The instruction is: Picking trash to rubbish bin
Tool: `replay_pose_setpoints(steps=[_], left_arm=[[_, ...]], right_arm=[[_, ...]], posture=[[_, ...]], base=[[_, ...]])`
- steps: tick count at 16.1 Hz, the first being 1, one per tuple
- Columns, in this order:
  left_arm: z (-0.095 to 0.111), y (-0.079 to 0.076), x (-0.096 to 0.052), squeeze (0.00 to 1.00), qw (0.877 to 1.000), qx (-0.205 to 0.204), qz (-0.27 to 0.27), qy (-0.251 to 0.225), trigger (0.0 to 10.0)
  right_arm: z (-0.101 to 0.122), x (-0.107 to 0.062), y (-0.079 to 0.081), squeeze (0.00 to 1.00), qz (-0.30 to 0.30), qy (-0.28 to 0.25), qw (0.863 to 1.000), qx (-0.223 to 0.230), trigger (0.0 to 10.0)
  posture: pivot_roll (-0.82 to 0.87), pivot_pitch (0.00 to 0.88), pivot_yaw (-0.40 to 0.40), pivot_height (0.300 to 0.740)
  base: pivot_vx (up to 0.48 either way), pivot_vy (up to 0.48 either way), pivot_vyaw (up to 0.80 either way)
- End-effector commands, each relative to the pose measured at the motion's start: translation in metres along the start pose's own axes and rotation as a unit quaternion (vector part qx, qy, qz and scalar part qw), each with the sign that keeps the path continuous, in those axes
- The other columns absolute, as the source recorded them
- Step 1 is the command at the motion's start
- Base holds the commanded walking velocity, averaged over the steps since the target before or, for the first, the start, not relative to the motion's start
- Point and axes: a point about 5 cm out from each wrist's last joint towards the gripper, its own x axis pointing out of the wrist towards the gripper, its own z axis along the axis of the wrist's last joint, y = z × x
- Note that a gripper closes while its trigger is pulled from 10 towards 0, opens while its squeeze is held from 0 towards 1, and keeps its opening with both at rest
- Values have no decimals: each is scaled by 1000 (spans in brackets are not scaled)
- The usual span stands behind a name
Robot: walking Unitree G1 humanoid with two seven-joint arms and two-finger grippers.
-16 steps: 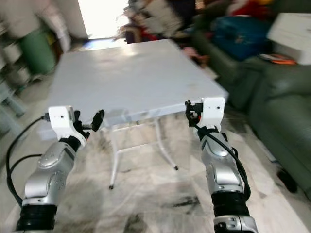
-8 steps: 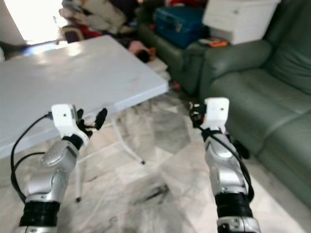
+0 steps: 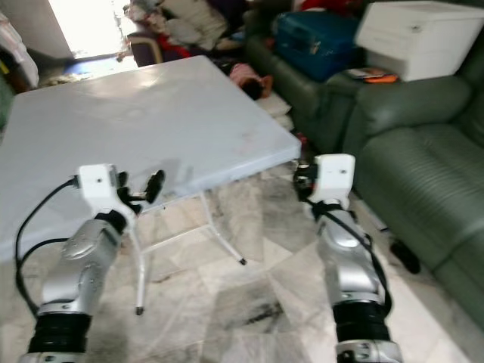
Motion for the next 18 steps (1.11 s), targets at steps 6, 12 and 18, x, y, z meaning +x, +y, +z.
replay_pose_setpoints(steps=[6,12,18], left_arm=[[-31,-5,-7,0,999,29,-10,44,10000],[-77,17,-22,0,991,68,2,113,10000],[-159,49,-72,0,951,99,33,292,10000]], right_arm=[[-28,-15,-35,0,-100,48,991,-71,10000],[-79,-41,-66,0,-175,145,974,-9,10000],[-157,-85,-54,0,-145,331,931,59,10000]], posture=[[16,0,-10,740],[20,0,-6,740],[22,0,5,740]], base=[[0,0,0],[0,0,0],[0,0,0]])
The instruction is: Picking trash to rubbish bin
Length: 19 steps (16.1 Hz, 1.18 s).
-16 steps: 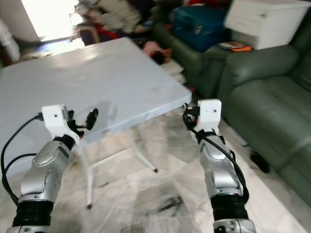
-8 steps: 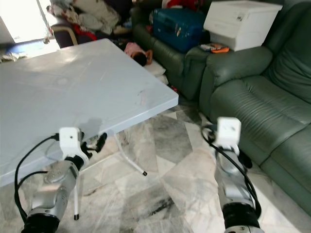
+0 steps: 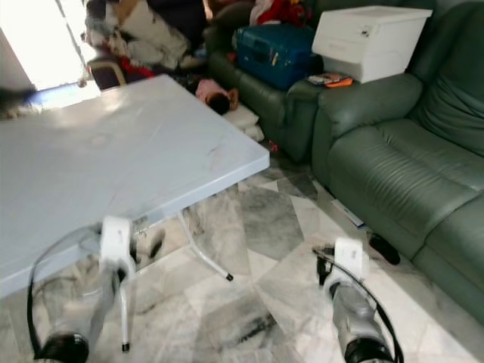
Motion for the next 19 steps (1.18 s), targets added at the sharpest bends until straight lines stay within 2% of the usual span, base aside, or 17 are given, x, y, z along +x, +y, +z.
replay_pose_setpoints(steps=[1,2,3,4,6,13,19], left_arm=[[-39,6,-11,0,996,-8,11,83,10000],[-52,8,-16,0,993,-8,16,113,10000],[-58,10,-18,0,992,-7,20,127,10000],[-69,13,-23,0,987,-16,27,155,10000],[-78,15,-28,0,982,-19,38,184,10000],[-84,13,-29,0,979,-19,32,201,10000],[-84,13,-29,0,978,-15,27,205,10000]], right_arm=[[-14,-1,0,0,7,41,999,9,10000],[-29,-4,0,0,11,79,997,8,10000],[-36,-5,0,0,15,96,995,4,10000],[-47,-8,-1,0,13,118,993,-19,10000],[-56,-12,-4,0,11,140,989,-45,10000],[-77,-22,-20,0,-4,174,983,-54,10000],[-78,-22,-17,0,2,173,983,-55,10000]], posture=[[19,0,6,740],[20,0,6,740],[18,0,5,740],[18,0,3,740],[29,0,-1,740],[19,0,7,740],[13,0,12,740]], base=[[0,0,0],[0,0,0],[0,0,0],[0,0,0],[0,0,0],[0,0,0],[0,0,-723]])
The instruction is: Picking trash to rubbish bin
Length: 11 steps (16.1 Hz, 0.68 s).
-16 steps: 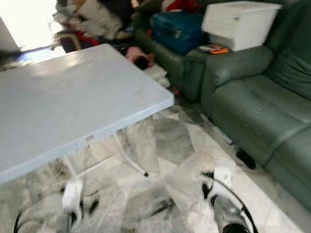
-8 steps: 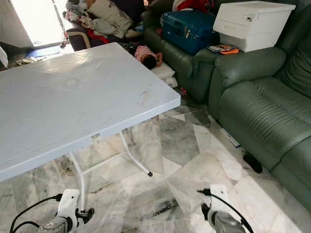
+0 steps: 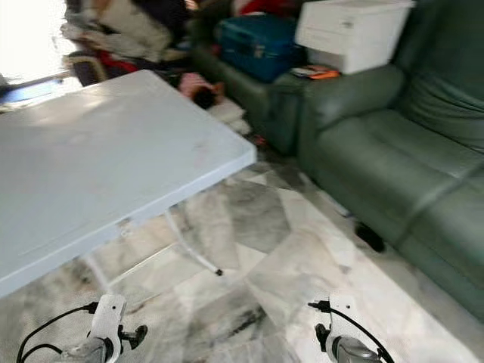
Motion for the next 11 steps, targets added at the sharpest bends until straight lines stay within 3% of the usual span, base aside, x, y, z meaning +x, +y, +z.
replay_pose_setpoints(steps=[1,4,11], left_arm=[[0,2,0,0,1000,2,-1,3,10000],[-5,0,-1,0,1000,-2,-7,9,10000],[-8,1,-2,0,1000,-5,-6,13,10000]], right_arm=[[0,0,0,0,-3,2,1000,-5,10000],[-4,-1,-2,0,-3,6,1000,-13,10000],[-12,-3,-11,0,-10,17,1000,-24,10000]], posture=[[13,0,12,740],[10,0,12,740],[10,0,10,740]], base=[[0,0,-712],[0,-94,-673],[0,-460,0]])
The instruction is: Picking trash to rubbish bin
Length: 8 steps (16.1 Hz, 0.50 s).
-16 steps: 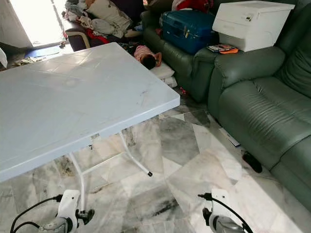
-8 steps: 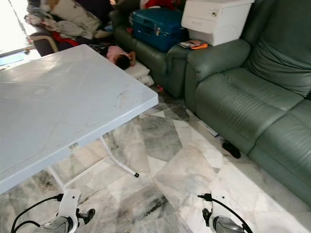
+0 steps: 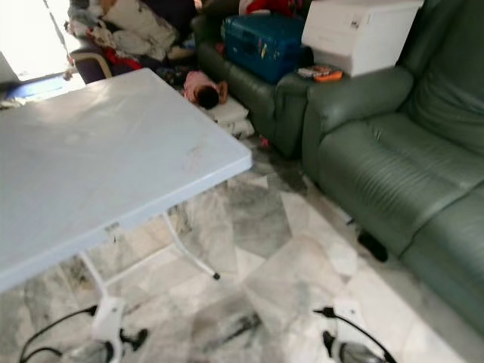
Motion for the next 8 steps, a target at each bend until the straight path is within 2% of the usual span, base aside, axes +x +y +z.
replay_pose_setpoints(steps=[1,8], left_arm=[[0,7,-2,0,1000,7,8,2,10000],[0,9,-2,0,1000,5,10,1,10000]], right_arm=[[-3,0,4,0,5,5,1000,-1,10000],[-2,1,6,0,9,3,1000,-13,10000]], posture=[[10,0,10,740],[11,0,11,740]], base=[[0,-465,0],[0,-402,0]])
